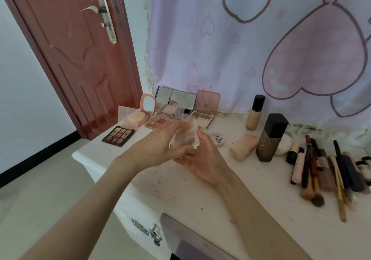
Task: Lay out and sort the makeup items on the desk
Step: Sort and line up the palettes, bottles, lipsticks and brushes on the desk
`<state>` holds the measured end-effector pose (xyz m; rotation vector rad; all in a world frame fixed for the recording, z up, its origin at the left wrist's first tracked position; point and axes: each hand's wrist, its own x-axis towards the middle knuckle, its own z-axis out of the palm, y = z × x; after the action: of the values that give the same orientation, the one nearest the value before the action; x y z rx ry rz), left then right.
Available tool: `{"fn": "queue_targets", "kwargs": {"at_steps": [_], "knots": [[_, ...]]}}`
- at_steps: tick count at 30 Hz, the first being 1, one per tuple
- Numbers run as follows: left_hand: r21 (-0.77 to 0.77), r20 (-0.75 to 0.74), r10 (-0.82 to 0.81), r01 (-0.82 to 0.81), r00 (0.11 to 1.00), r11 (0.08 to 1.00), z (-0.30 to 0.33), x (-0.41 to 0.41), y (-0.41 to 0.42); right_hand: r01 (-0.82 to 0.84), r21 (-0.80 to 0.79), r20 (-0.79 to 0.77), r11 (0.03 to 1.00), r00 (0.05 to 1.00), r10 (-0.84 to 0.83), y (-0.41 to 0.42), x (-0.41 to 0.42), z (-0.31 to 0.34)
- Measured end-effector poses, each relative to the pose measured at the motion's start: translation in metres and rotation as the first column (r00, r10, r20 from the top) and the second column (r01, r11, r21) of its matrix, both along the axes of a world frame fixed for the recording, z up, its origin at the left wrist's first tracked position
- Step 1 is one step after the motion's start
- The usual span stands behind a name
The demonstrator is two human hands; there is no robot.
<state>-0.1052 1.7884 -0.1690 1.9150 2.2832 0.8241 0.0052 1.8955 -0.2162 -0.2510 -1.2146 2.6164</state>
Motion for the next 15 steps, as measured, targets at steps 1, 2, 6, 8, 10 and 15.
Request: {"fn": "queue_targets", "kwargs": {"at_steps": [1, 2, 6, 8, 10, 15], "knots": [[-0.008, -0.017, -0.015, 0.015, 1.000, 1.000, -0.003, 0.000, 0.002, 0.009, -0.019, -0.005, 1.000, 1.000, -0.010, 0.000, 0.000, 0.000], [-0.012, -0.034, -0.031, 0.031, 0.999, 0.999, -0.006, -0.001, 0.003, 0.020, -0.044, -0.009, 0.999, 1.000, -0.020, 0.000, 0.000, -0.001], [-0.004, -0.136, -0.052, 0.052, 0.989, 0.999, -0.011, 0.005, 0.006, 0.028, -0.070, -0.038, 0.997, 0.999, -0.030, -0.001, -0.001, 0.001], [-0.017, -0.175, -0.064, 0.062, 0.982, 0.998, -0.015, 0.006, 0.008, 0.022, -0.081, -0.058, 0.997, 0.998, -0.027, -0.001, 0.000, 0.002], [-0.014, -0.180, -0.068, 0.066, 0.981, 0.998, -0.019, 0.005, 0.010, 0.030, -0.114, -0.068, 0.993, 0.997, -0.037, -0.003, 0.000, 0.003], [-0.028, -0.091, -0.075, 0.072, 0.993, 0.997, -0.018, 0.004, 0.010, 0.097, -0.161, -0.037, 0.982, 0.994, -0.105, -0.005, -0.008, 0.000]]}}
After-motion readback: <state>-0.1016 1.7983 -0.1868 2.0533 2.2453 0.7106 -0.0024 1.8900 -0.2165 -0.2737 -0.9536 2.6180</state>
